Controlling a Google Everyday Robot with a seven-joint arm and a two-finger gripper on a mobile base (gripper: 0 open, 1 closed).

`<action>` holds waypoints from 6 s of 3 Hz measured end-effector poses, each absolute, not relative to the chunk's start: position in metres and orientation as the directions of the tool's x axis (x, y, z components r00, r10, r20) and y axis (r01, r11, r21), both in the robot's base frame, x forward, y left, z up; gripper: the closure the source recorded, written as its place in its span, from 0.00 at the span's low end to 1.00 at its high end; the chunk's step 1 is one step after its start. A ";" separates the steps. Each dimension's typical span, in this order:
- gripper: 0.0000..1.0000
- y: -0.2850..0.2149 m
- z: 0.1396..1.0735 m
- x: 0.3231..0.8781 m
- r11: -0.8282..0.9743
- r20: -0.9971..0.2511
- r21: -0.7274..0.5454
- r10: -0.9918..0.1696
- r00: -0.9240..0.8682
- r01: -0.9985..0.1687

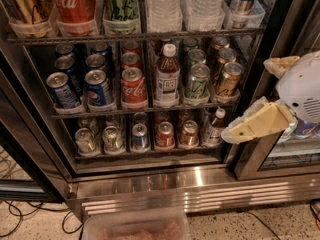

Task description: Pick water bottle from top shelf of fridge

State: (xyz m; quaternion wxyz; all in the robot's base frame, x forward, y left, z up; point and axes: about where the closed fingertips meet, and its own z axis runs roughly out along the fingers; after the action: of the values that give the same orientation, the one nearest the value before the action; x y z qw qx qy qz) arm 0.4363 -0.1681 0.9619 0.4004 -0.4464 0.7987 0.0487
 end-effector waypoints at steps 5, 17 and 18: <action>0.00 -0.136 0.908 0.431 0.753 -0.818 -0.376 -0.544 -0.188 -0.540; 1.00 -0.169 1.043 0.547 0.996 -0.992 -0.087 -0.090 0.089 0.038; 1.00 -0.156 1.048 0.552 0.999 -0.992 -0.042 -0.044 0.118 0.018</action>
Offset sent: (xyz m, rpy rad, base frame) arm 0.0162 0.0228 -0.0176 0.1947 -0.5470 -0.4010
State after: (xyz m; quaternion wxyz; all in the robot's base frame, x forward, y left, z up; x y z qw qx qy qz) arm 0.5517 -0.1558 1.0476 0.7475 -0.0099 0.6638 -0.0206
